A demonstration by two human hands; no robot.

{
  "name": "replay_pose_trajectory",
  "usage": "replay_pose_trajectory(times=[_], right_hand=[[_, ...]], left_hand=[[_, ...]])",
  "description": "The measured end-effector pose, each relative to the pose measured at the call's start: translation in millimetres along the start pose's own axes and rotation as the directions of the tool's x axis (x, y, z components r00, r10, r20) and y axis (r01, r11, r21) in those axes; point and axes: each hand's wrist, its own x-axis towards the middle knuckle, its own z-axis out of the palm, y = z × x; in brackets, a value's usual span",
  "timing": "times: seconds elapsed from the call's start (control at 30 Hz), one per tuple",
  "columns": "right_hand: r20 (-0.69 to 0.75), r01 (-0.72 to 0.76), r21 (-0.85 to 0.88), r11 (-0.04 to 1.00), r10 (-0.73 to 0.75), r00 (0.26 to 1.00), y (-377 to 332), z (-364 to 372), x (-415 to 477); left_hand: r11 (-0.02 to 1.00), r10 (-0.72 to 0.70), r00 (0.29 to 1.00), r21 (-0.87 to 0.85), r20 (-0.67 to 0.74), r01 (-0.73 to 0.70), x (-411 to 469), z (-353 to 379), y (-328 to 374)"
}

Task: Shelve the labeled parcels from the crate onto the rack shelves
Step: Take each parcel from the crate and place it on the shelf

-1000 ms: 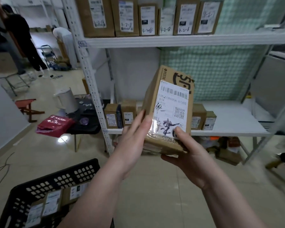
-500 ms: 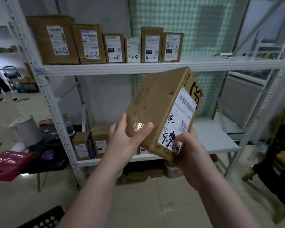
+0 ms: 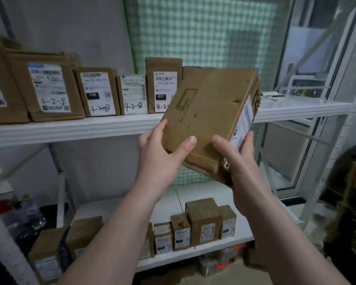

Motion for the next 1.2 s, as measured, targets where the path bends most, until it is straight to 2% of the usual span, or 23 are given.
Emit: replay_pose_trajectory(times=[0.1, 0.23, 0.33, 0.43, 0.5, 0.6, 0.83, 1.1, 1.2], right_hand=[[-0.162, 0.034, -0.023, 0.999, -0.037, 0.986, 8.3, -11.6, 36.3], [-0.274, 0.169, -0.072, 0.983, -0.182, 0.944, 11.3, -32.3, 90.3], [-0.361, 0.262, -0.249, 0.932, -0.340, 0.868, 7.3, -49.3, 134.4], [-0.375, 0.293, -0.437, 0.850, -0.468, 0.800, 6.1, -64.6, 174.4], [-0.362, 0.276, -0.521, 0.808, -0.501, 0.786, 8.1, -69.7, 197.7], [-0.313, 0.277, -0.623, 0.732, -0.557, 0.769, 18.5, -76.8, 233.1], [-0.106, 0.260, -0.809, 0.528, -0.565, 0.818, 38.4, -78.9, 274.3], [0.074, 0.371, -0.863, 0.343, -0.640, 0.765, 67.4, -79.3, 291.7], [0.102, 0.377, -0.872, 0.313, -0.637, 0.764, 73.7, -79.5, 297.6]], left_hand=[[0.998, 0.059, 0.992, 0.015, 0.109, -0.061, 41.7, 24.7, -7.1], [0.982, 0.125, 0.970, 0.112, 0.207, -0.151, 88.9, 57.4, -12.8], [0.944, 0.143, 0.964, 0.262, 0.224, -0.201, 124.6, 77.2, -19.0], [0.826, 0.162, 0.965, 0.507, 0.208, -0.248, 159.6, 97.9, -32.6], [0.715, 0.147, 0.963, 0.649, 0.224, -0.260, 176.6, 112.8, -41.0], [0.582, 0.129, 0.952, 0.756, 0.279, -0.301, 191.6, 135.9, -47.3], [0.401, 0.287, 0.951, 0.887, 0.114, -0.228, 200.1, 171.5, -54.5], [0.339, 0.332, 0.939, 0.918, 0.089, -0.206, 199.1, 179.4, -61.8], [0.319, 0.346, 0.934, 0.925, 0.090, -0.208, 199.3, 179.5, -65.0]])
